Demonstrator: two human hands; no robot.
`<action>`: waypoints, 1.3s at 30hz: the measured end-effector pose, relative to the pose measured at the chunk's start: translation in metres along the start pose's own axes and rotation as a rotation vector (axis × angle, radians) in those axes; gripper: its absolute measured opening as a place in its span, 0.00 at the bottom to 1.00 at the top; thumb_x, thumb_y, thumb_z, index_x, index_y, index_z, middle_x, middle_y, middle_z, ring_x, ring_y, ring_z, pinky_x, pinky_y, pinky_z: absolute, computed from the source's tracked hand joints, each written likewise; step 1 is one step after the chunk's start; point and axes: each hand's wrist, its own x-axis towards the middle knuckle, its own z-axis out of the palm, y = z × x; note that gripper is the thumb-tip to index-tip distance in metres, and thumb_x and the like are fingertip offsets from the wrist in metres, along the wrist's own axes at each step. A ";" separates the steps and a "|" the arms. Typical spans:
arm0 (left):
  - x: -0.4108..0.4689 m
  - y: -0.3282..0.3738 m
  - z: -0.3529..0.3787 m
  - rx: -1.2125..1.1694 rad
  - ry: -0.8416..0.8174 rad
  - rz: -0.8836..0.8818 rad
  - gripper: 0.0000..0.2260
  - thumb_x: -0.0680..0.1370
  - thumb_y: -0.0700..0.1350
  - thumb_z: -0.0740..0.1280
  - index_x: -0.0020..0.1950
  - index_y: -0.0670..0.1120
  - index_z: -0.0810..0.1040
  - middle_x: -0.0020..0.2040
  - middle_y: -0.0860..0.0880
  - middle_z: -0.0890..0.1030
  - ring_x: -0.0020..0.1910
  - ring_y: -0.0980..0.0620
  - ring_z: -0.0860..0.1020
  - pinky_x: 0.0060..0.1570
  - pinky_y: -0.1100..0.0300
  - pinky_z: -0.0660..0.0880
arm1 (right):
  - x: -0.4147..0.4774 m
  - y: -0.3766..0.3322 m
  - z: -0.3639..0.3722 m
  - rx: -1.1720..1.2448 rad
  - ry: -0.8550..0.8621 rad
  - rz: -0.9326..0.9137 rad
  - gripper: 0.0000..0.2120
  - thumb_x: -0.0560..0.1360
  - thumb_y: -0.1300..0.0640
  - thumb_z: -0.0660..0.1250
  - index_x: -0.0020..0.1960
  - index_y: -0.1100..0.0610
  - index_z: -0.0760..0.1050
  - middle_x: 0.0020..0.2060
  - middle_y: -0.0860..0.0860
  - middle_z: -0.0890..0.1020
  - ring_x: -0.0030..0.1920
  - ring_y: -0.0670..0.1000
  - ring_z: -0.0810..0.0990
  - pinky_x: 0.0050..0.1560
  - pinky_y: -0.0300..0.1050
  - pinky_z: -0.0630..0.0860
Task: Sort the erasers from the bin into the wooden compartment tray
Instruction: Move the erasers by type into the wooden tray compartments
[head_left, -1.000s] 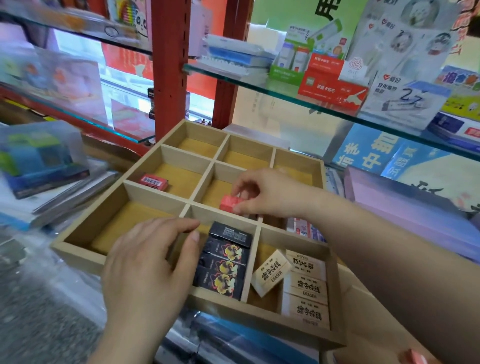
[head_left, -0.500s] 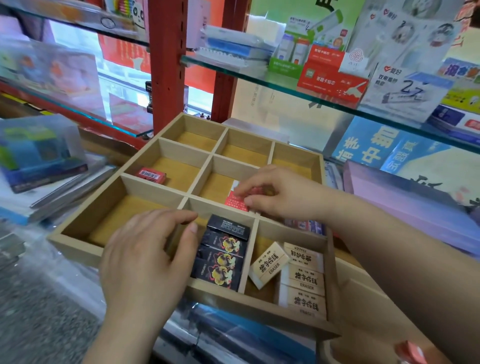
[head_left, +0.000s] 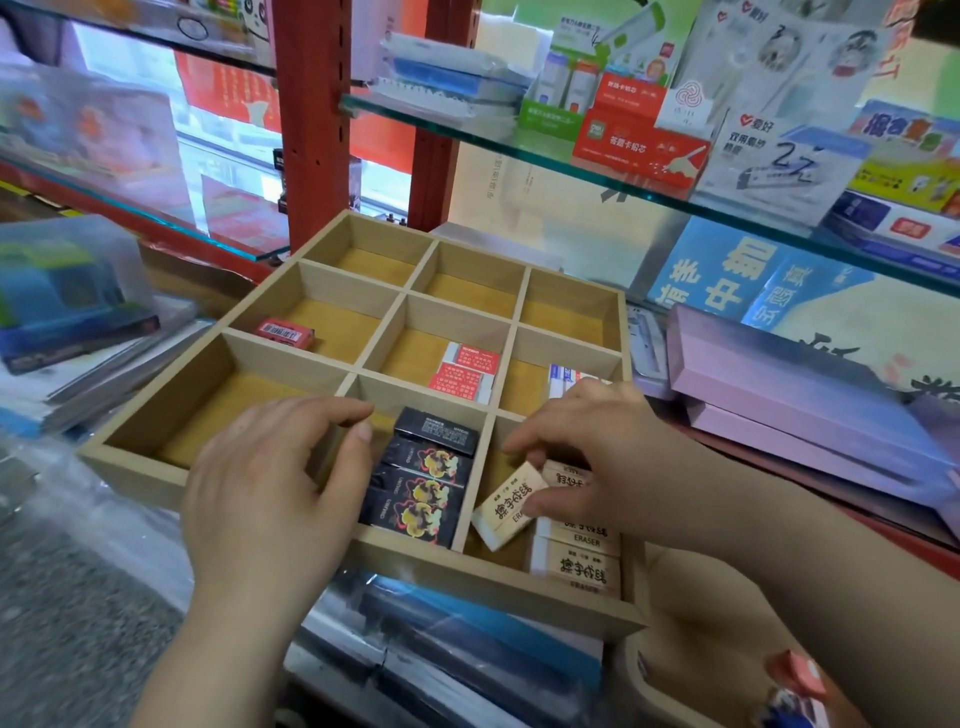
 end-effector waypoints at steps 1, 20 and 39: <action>0.000 0.000 0.000 -0.003 -0.003 -0.001 0.15 0.71 0.50 0.57 0.42 0.45 0.82 0.36 0.50 0.80 0.37 0.48 0.76 0.35 0.62 0.62 | 0.000 0.000 0.000 0.024 -0.008 0.002 0.17 0.70 0.46 0.67 0.59 0.42 0.72 0.46 0.40 0.74 0.52 0.43 0.66 0.54 0.38 0.55; -0.001 -0.002 0.001 -0.025 -0.010 0.002 0.15 0.72 0.50 0.57 0.43 0.45 0.82 0.36 0.49 0.78 0.37 0.44 0.77 0.39 0.57 0.65 | -0.015 0.028 0.000 0.400 0.376 0.124 0.16 0.66 0.64 0.73 0.38 0.44 0.73 0.36 0.44 0.74 0.38 0.39 0.73 0.39 0.25 0.69; -0.003 -0.007 0.007 -0.097 -0.020 -0.046 0.18 0.72 0.53 0.56 0.46 0.44 0.81 0.41 0.43 0.81 0.46 0.40 0.75 0.46 0.47 0.71 | -0.045 0.016 0.018 0.256 0.129 0.017 0.17 0.69 0.45 0.63 0.57 0.45 0.76 0.50 0.33 0.75 0.56 0.44 0.70 0.61 0.44 0.60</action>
